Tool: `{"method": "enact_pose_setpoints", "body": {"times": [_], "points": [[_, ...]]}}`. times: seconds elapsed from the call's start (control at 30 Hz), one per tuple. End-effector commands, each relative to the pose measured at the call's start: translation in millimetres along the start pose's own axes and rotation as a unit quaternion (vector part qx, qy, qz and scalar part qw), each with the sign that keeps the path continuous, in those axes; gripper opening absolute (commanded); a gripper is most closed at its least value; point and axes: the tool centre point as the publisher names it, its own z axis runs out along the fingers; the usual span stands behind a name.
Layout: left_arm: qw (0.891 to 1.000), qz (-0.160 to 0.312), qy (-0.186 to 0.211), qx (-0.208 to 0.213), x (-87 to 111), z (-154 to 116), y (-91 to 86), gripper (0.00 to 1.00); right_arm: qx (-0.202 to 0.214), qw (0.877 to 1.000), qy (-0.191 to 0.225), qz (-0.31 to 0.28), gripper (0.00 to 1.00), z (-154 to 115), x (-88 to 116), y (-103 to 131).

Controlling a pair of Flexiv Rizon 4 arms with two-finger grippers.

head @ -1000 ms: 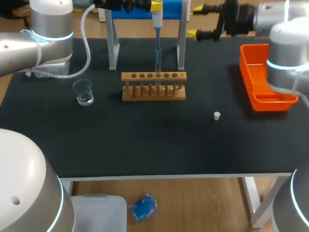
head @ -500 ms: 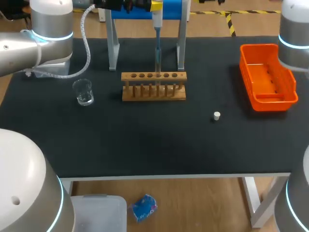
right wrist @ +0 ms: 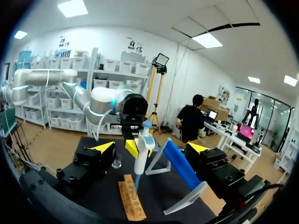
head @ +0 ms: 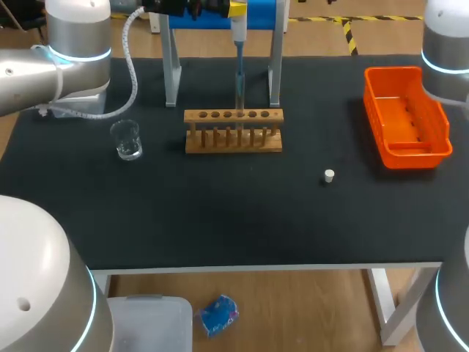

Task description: Invert the test tube, pick up the pipette, mount the tip to pipette, aspirate from beaker and dispense into the tube, eject the tip, return the pipette, and cap with the stopper.

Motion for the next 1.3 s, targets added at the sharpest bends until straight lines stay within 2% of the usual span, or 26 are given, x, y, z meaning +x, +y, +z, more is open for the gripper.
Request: {"method": "enact_pose_setpoints", "body": {"times": [0.03,0.13,0.17,0.2,0.23,0.27,0.63,0.93,1.3], "points": [[1.000,0.000,-0.002,-0.001,1.2,0.2,-0.9,0.00,0.017,1.000,0.002,0.020,1.00,10.3,-5.5,16.2],[1.000,0.000,-0.002,-0.001,1.2,0.2,-0.9,0.00,0.015,0.999,0.006,0.036,1.00,17.0,-6.3,26.4],[1.000,0.000,-0.002,-0.001,1.2,0.2,-0.9,0.00,0.020,0.999,0.008,0.037,0.72,20.0,-5.9,29.0],[1.000,0.000,-0.002,-0.001,1.2,0.2,-0.9,0.00,0.021,0.999,0.007,0.039,0.38,22.5,-6.0,31.1],[1.000,0.000,-0.002,-0.001,1.2,0.2,-0.9,0.00,0.019,0.999,0.007,0.044,0.17,24.8,-6.2,33.4],[1.000,0.000,-0.002,-0.001,1.2,0.2,-0.9,0.00,0.025,0.999,0.008,0.043,0.00,27.5,-6.5,35.3],[1.000,0.000,-0.002,-0.001,1.2,0.2,-0.9,0.00,0.040,0.998,0.026,0.051,0.00,57.9,-5.9,49.9],[1.000,0.000,-0.002,-0.001,1.2,0.2,-0.9,0.00,0.044,0.997,0.036,0.055,0.00,74.3,-5.5,45.3],[1.000,0.000,-0.002,-0.001,1.2,0.2,-0.9,0.00,0.048,0.996,0.048,0.065,0.00,81.7,0.3,38.2]]}}
